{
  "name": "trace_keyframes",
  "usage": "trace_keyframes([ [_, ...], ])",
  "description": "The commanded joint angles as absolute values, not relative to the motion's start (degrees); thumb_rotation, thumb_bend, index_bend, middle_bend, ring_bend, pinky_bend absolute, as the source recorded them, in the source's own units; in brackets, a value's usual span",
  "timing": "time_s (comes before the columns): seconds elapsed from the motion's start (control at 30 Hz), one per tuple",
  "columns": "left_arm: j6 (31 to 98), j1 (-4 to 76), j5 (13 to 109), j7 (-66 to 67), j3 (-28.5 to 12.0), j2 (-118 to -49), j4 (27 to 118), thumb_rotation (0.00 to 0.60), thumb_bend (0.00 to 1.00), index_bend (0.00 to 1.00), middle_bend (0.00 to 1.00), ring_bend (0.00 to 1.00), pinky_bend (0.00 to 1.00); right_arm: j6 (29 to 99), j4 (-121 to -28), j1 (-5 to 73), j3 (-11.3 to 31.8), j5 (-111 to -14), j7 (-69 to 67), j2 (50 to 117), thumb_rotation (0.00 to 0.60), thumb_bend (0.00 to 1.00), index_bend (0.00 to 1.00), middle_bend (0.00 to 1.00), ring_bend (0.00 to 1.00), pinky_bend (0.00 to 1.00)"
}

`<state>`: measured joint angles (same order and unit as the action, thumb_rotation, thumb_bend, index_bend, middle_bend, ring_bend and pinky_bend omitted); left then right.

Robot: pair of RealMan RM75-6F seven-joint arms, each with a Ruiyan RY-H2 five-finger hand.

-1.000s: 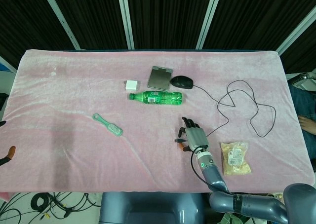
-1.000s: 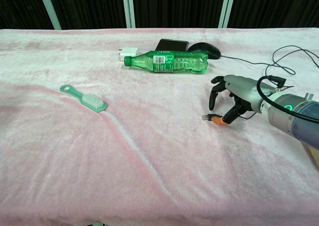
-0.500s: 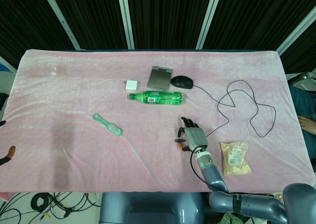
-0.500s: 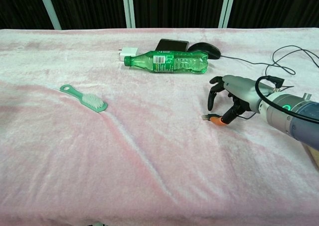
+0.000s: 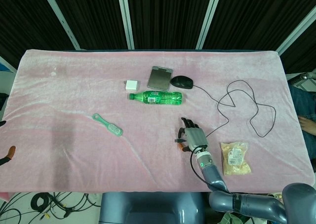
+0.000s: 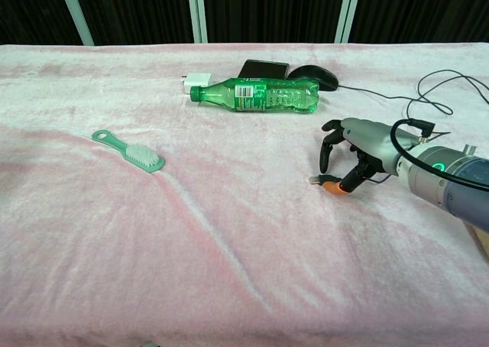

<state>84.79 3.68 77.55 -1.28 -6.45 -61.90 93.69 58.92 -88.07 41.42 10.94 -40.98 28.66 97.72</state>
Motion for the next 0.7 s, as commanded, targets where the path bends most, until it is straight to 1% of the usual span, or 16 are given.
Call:
trace_keyframes([
  [0.03,84.8,3.7,77.5,-1.2,-6.4,-61.9,93.7,0.6,0.34,0.16,0.06,0.0,0.0,58.7,-87.9,41.5,10.9,-40.9,28.6,97.8,0.6,0.26,0.53,0.03,0.06,0.17],
  [0.7,84.8,3.7,77.5,-1.4,-6.5,-61.9,93.6,0.6,0.34,0.16,0.06,0.0,0.0,57.1,-86.6,41.7,11.3,-40.1,27.5,98.0,0.6,0.29,0.56,0.04,0.06,0.17],
])
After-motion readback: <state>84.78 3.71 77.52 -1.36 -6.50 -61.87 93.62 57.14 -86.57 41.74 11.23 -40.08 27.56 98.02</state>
